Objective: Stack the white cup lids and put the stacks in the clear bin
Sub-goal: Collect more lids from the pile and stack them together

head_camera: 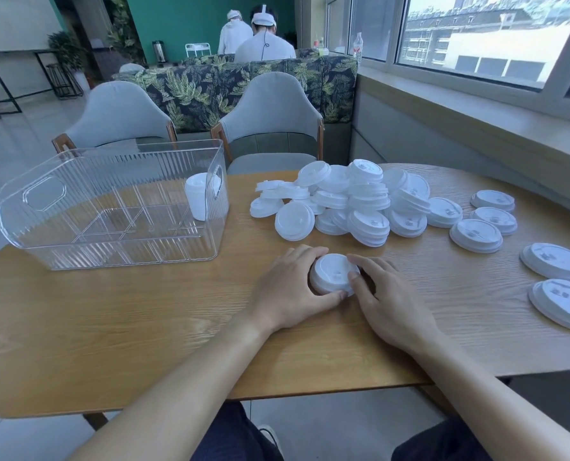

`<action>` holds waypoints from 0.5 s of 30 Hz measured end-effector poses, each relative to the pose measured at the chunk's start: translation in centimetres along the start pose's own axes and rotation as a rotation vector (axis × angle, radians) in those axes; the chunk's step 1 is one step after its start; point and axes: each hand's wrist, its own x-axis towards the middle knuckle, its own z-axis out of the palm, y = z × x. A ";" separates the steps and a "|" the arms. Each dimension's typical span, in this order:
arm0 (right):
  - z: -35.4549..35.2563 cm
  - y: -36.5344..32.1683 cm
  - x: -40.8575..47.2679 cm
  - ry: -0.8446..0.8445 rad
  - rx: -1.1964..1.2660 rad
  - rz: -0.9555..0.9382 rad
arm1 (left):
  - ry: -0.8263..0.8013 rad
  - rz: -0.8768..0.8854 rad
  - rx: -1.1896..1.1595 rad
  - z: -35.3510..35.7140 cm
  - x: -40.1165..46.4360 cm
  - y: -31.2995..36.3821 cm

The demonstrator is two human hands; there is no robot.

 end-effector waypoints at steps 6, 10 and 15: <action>0.3 0.2 0.2 0.004 -0.008 -0.007 | -0.017 -0.014 -0.010 0.0 0.1 -0.2; 0.3 0.4 0.3 0.002 -0.021 -0.014 | -0.011 -0.012 0.003 0.1 0.1 -0.2; 0.4 0.5 0.4 0.001 -0.029 -0.020 | -0.016 -0.011 0.015 0.0 0.2 -0.1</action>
